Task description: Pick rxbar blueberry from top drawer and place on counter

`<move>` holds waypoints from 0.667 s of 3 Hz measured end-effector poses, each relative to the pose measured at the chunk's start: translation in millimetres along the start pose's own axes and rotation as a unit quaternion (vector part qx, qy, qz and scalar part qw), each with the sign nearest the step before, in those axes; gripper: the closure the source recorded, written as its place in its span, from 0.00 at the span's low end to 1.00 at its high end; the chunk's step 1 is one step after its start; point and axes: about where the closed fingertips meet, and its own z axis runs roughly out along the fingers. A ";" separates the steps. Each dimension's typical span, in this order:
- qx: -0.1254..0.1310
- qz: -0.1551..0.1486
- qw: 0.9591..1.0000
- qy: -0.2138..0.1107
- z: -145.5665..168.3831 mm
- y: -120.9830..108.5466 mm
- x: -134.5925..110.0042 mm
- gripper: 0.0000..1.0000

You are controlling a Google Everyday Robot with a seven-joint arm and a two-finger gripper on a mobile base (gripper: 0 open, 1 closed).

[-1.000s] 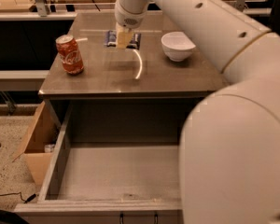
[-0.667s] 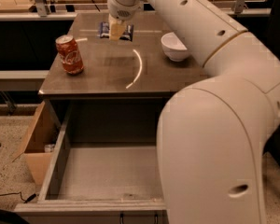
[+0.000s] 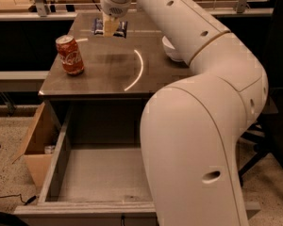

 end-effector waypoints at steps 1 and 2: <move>-0.003 -0.001 1.000 0.000 3.9 1.6 -0.7 0.36; -0.005 -0.001 1.000 0.001 7.3 3.1 -1.2 0.13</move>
Offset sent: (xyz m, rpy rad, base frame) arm 0.0004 0.0016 -0.0030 -0.0017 0.0035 0.0019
